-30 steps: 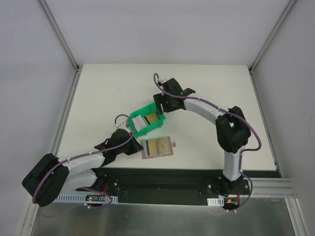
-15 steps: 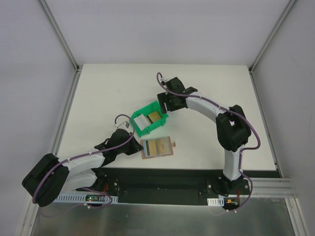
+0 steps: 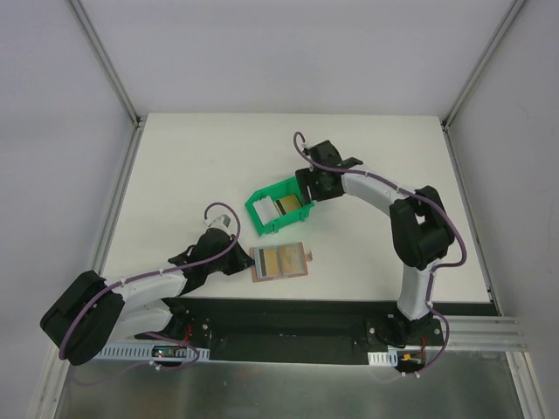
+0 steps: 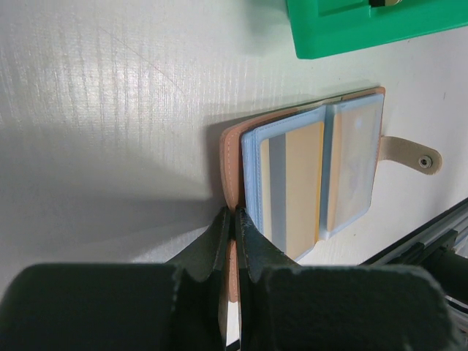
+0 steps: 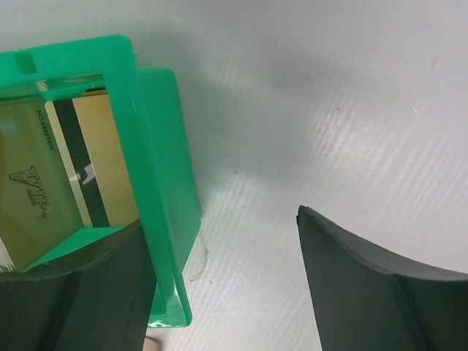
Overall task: Put the credit cards into the card holder
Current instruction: Move the storage box to the center of the board.
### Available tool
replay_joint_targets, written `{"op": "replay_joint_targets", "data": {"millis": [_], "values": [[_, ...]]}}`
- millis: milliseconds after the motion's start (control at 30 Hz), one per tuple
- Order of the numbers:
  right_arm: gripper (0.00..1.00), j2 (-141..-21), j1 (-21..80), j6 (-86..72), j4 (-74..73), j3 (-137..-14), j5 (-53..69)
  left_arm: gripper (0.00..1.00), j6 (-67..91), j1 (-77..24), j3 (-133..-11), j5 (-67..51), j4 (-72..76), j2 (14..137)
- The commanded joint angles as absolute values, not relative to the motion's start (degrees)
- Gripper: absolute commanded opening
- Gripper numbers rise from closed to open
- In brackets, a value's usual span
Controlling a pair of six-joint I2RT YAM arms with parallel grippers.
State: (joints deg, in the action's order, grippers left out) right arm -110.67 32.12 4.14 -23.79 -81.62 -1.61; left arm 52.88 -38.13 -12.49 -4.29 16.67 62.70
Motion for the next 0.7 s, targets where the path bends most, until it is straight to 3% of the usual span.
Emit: {"op": "replay_joint_targets", "data": {"millis": [0, 433, 667], "values": [[0.74, -106.0, 30.4, 5.4, -23.5, -79.9, -3.1, 0.0, 50.5, -37.8, -13.3, -3.9, 14.1, 64.2], [0.8, -96.6, 29.4, 6.2, -20.1, -81.2, 11.7, 0.0, 50.4, -37.8, -13.8, -4.0, 14.1, 64.3], [0.83, -97.5, 32.1, 2.3, -19.1, -81.6, 17.1, 0.0, 50.2, -37.8, -14.4, -4.0, 14.1, 65.6]]}}
